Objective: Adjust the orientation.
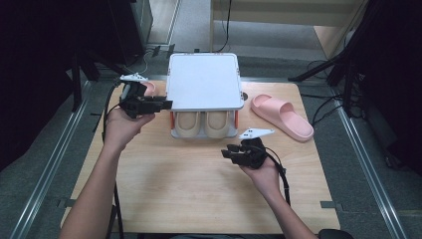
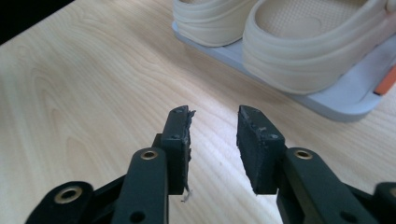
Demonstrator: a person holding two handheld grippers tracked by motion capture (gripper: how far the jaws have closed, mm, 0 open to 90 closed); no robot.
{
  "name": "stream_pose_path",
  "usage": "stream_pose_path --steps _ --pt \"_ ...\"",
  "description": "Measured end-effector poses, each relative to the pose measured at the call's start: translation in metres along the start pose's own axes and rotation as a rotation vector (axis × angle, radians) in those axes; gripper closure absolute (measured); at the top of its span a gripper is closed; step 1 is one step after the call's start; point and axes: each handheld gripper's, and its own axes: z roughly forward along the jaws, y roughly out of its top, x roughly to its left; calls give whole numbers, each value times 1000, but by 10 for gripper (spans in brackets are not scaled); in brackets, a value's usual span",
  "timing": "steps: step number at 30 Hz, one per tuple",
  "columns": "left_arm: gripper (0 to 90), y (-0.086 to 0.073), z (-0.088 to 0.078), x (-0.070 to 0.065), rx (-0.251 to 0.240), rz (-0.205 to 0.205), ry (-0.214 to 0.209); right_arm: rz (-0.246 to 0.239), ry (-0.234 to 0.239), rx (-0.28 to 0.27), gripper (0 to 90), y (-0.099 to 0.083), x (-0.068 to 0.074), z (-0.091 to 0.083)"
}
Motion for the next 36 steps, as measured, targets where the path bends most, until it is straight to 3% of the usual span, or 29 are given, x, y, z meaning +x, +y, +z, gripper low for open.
stream_pose_path --steps 6,11,15,19,26,36 --pt "587 -6 -7 6 8 -10 16 -5 30 -28 629 -5 -1 -17" --pt "598 -13 -14 15 7 -11 42 -36 15 -37 624 -12 -6 -31" --pt "725 -19 -21 19 -12 1 58 -26 18 -36 617 -15 -10 -36" --pt "784 -25 -26 27 -15 -25 60 -30 17 -68 611 -13 -10 -42" --pt "885 -40 -34 43 -8 -72 111 -38 25 -73 609 -8 -11 -37" --pt "892 -62 -35 73 25 -137 171 -38 40 -52 604 -3 -13 -25"
